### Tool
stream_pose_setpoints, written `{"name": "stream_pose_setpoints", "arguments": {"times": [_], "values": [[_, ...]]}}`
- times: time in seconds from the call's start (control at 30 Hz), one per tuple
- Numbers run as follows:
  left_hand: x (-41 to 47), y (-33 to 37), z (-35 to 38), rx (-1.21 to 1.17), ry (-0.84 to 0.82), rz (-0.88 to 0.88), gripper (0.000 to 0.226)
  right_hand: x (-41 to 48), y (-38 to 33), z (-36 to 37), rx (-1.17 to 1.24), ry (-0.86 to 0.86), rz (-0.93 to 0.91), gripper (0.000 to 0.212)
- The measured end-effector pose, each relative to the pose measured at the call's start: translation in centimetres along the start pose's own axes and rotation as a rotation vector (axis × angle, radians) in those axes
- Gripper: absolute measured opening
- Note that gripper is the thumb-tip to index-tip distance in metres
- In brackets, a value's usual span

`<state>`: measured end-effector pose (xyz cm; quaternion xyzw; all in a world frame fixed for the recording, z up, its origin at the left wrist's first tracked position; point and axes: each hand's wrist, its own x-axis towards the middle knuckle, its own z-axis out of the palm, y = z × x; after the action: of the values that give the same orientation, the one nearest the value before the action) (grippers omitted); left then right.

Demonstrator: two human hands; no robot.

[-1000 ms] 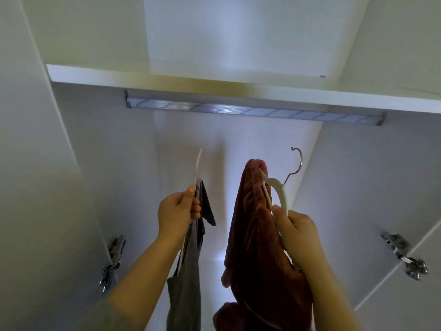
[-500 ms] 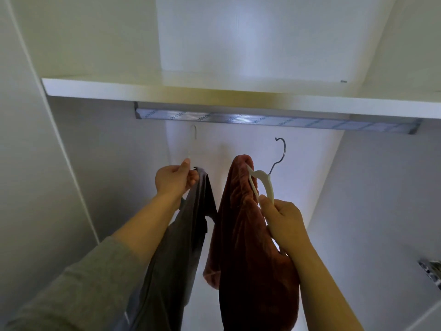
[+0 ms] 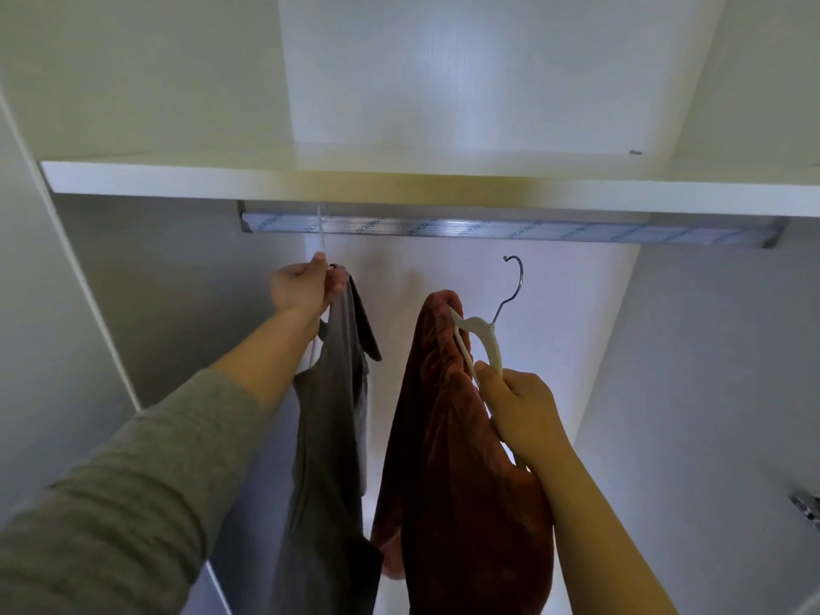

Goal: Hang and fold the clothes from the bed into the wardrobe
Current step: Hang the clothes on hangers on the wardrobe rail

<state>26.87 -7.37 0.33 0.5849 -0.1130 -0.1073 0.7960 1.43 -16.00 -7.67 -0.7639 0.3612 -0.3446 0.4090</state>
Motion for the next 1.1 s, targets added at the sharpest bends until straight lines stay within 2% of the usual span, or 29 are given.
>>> {"name": "stream_pose_setpoints", "arguments": {"times": [0.13,0.2,0.27,0.4,0.57,0.67,0.73,0.83,0.9,1.0,1.1], "values": [[1.0,-0.2,0.3,-0.056,-0.067,-0.066,0.018,0.0,0.6,-0.3,-0.001,0.007,0.002,0.052],[1.3,-0.6,0.4,-0.01,-0.142,-0.091,0.023,0.0,0.8,-0.5,-0.003,0.011,-0.001,0.052],[1.2,-0.8,0.6,0.119,-0.191,-0.045,0.011,0.1,1.0,-0.8,-0.006,0.017,-0.002,0.052],[1.5,-0.7,1.0,0.212,-0.212,0.019,0.025,0.1,1.2,-1.4,0.001,0.016,0.005,0.052],[2.6,-0.3,0.0,0.278,-0.208,0.052,0.028,-0.1,1.4,-1.9,0.019,-0.002,-0.013,0.053],[3.5,-0.8,-1.6,0.352,-0.249,0.004,0.024,-0.1,1.9,-2.0,0.023,-0.004,-0.009,0.053],[3.6,-1.5,-2.1,0.396,-0.25,-0.049,0.013,-0.1,2.2,-1.9,0.016,-0.004,0.009,0.052],[3.5,-3.2,-2.9,0.51,-0.24,-0.096,0.058,0.2,2.6,-1.7,0.02,-0.012,0.02,0.052],[3.2,-4.4,-3.8,0.66,-0.229,-0.086,0.073,0.3,2.7,-1.4,0.017,-0.024,0.013,0.052],[2.2,-5.7,-4.6,0.757,-0.217,-0.061,0.053,0.7,2.8,-0.8,0.003,-0.031,0.01,0.054],[0.9,-6.3,-5.0,0.872,-0.192,0.057,0.03,0.9,2.8,-0.2,0.005,-0.052,-0.003,0.054]]}}
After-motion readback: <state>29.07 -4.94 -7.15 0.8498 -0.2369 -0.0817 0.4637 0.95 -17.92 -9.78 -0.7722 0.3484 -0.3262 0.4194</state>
